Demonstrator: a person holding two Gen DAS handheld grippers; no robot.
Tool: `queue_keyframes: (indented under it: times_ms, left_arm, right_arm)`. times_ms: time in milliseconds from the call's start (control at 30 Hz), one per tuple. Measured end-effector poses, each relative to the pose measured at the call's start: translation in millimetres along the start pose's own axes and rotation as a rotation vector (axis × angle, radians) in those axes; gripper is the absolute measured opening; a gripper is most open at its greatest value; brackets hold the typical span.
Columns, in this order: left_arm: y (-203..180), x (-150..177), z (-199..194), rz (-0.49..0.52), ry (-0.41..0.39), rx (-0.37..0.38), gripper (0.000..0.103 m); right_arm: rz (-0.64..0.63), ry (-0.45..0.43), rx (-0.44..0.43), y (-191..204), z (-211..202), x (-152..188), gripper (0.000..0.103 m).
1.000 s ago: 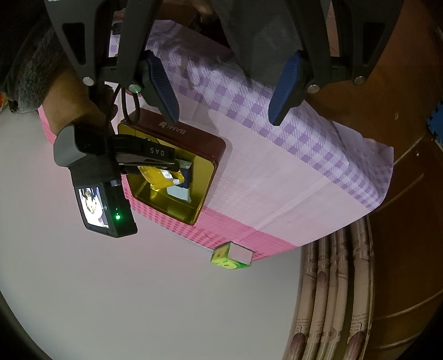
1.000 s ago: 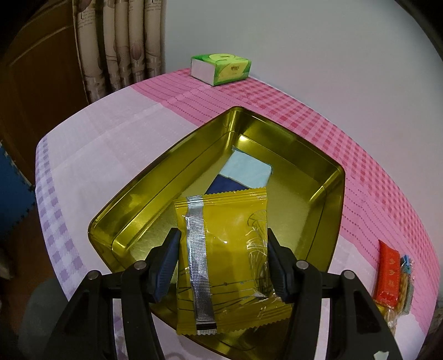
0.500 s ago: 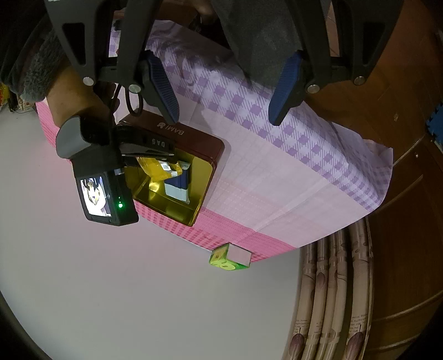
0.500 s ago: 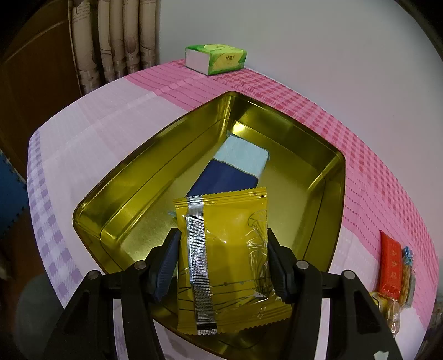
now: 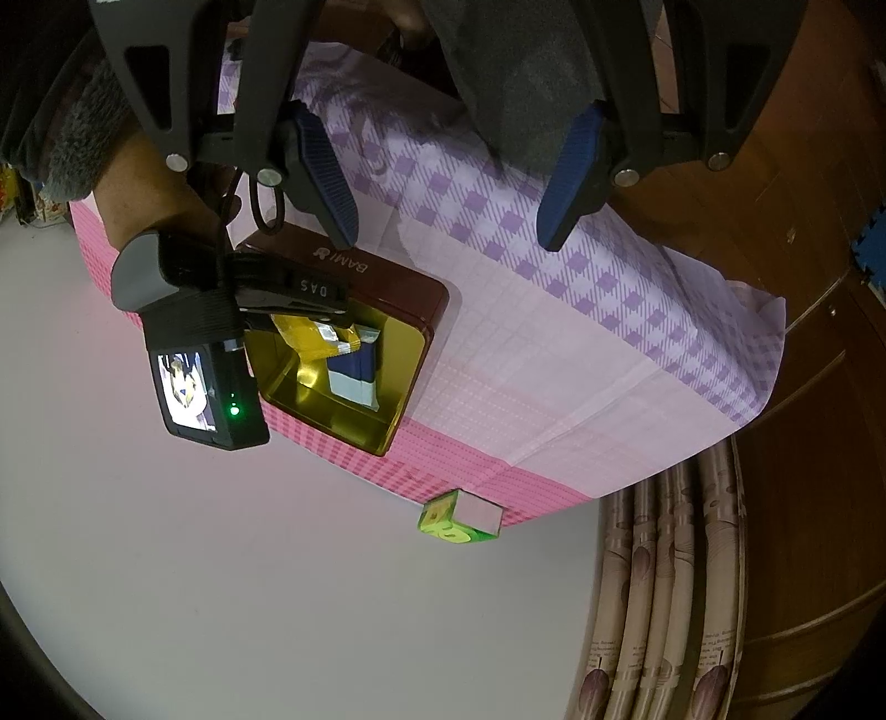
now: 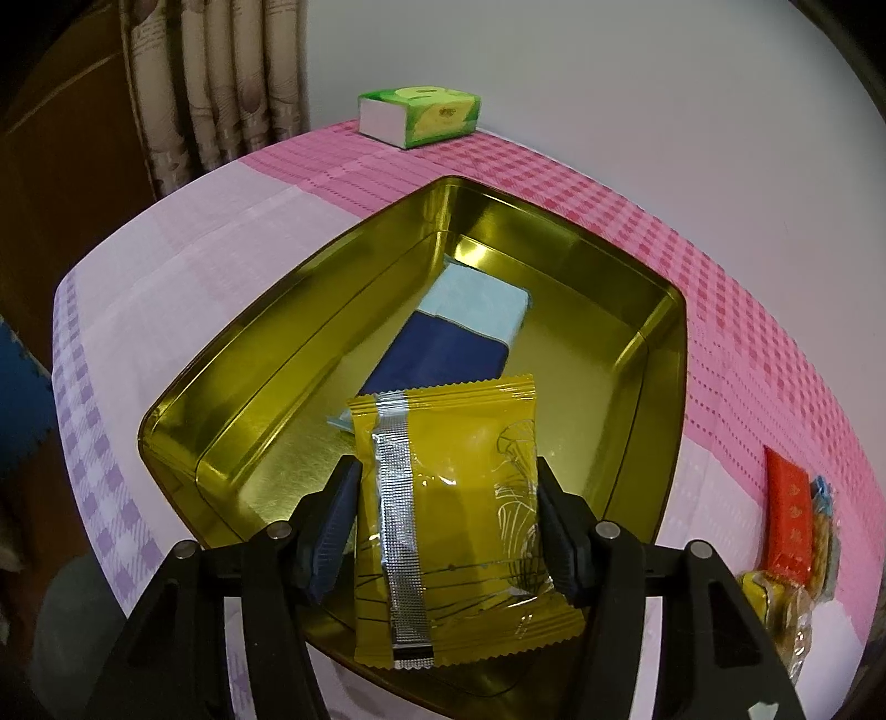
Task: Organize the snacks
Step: 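Carry the yellow foil packet with the right gripper into the tin and release, then grasp the clear bag of nuts with the left gripper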
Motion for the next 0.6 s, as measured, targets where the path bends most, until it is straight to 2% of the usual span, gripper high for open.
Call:
queue_keyframes:
  times_ms: [67, 100, 200, 267, 367, 467, 600]
  left_arm:
    - [-0.5, 1.2, 0.2, 0.002, 0.001, -0.001, 0.068]
    - [-0.9, 2.0, 0.0, 0.003, 0.001, 0.000, 0.068]
    - [-2.5, 4.0, -1.3, 0.008, -0.004, -0.001, 0.068]
    - [-4.2, 4.5, -2.0, 0.015, -0.009, -0.002, 0.068]
    - [-9.4, 4.2, -3.5, 0.030, -0.017, 0.002, 0.068]
    - [-19.1, 5.7, -3.4, 0.056, -0.020, 0.022, 0.068]
    - [-41.3, 8.6, -5.4, 0.112, -0.044, 0.089, 0.068]
  right_arm:
    - [0.027, 0.000, -0.014, -3.3, 0.2, 0.5, 0.073]
    - [0.030, -0.010, -0.021, -4.0, -1.9, 0.5, 0.077]
    - [0.019, -0.098, -0.060, -2.3, -22.8, 0.7, 0.082]
    - [0.036, -0.144, -0.089, -6.0, -38.9, 2.3, 0.097]
    - [0.071, -0.182, -0.107, -22.0, -58.4, 10.9, 0.097]
    - [0.154, -0.199, -0.131, -61.2, -75.7, 36.6, 0.097]
    - [0.305, -0.187, -0.090, -138.5, -89.8, 96.0, 0.098]
Point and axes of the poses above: each gripper's, at about its wrist camera, not at the fingertips, and z roughly the way its jaws point, y to its left, x to its underside, the point moved 2 cm from there along z, roughly the way its jaws point, and after that the axes turned 13 degrees about z, right-handed, at the moved point
